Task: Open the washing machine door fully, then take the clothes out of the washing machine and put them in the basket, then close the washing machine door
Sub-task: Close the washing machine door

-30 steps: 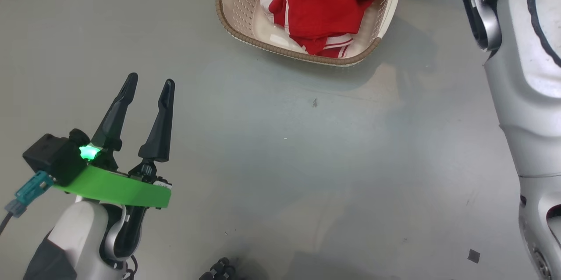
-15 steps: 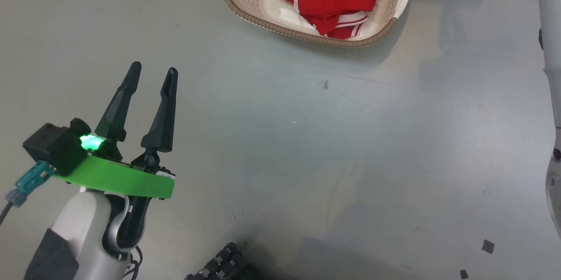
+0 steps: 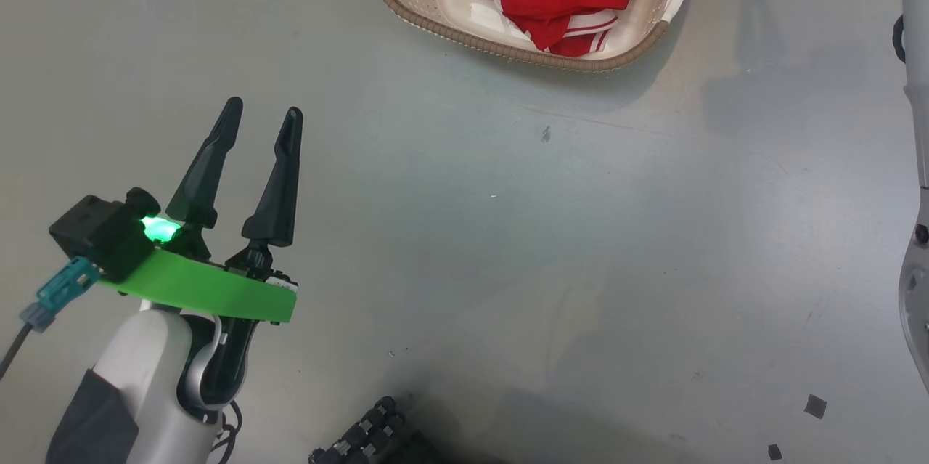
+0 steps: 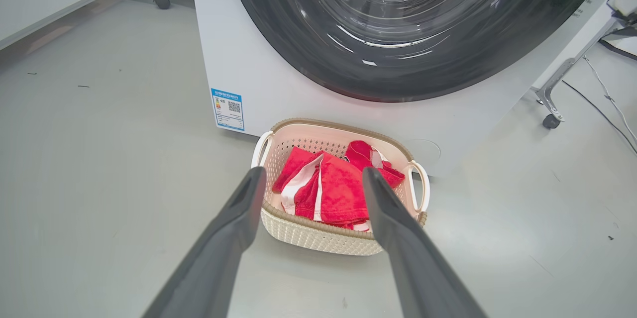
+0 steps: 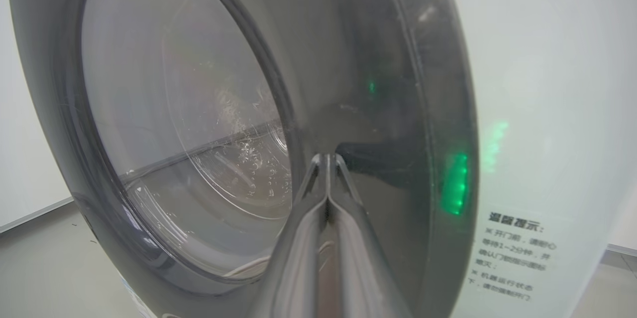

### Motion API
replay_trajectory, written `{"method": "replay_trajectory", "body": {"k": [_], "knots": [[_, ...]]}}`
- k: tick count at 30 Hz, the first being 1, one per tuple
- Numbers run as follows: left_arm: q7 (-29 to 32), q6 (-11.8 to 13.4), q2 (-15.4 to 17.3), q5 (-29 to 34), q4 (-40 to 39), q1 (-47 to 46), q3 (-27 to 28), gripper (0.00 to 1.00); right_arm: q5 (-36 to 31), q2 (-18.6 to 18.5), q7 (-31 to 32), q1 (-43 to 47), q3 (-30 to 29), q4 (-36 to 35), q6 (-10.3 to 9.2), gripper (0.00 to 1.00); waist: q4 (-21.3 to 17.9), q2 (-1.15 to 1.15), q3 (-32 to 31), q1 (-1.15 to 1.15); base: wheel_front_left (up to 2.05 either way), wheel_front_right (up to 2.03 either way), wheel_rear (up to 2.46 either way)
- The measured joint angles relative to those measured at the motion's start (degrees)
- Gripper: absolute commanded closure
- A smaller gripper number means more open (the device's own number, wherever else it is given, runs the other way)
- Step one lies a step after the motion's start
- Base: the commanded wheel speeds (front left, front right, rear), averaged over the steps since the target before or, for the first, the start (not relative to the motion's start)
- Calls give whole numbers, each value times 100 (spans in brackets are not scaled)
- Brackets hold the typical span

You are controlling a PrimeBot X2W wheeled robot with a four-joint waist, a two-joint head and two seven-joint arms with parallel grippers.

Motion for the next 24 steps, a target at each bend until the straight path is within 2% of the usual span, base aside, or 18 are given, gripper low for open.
{"method": "replay_trajectory", "body": {"k": [7, 12, 17, 24], "knots": [[0, 0, -21, 1, 143, -80, -14, 0, -9, -18, -183, 17, 34, 331, -19, 100, -8, 0, -128, 0, 0, 0, 0], [0, 0, -60, -79, 252, -82, 155, 0, 0, -33, -299, 382, 129, 590, -11, 100, -58, 0, -337, 0, 0, 0, 0], [0, 0, -31, -30, 325, -81, 166, 0, 37, 48, -350, 925, 245, 809, 90, 100, -139, 0, -568, 0, 0, 0, 0], [0, 0, 171, 136, 392, -39, 300, 0, 147, 298, -414, 1525, 457, 906, 276, 100, -376, 0, -1038, 0, 0, 0, 0]]}}
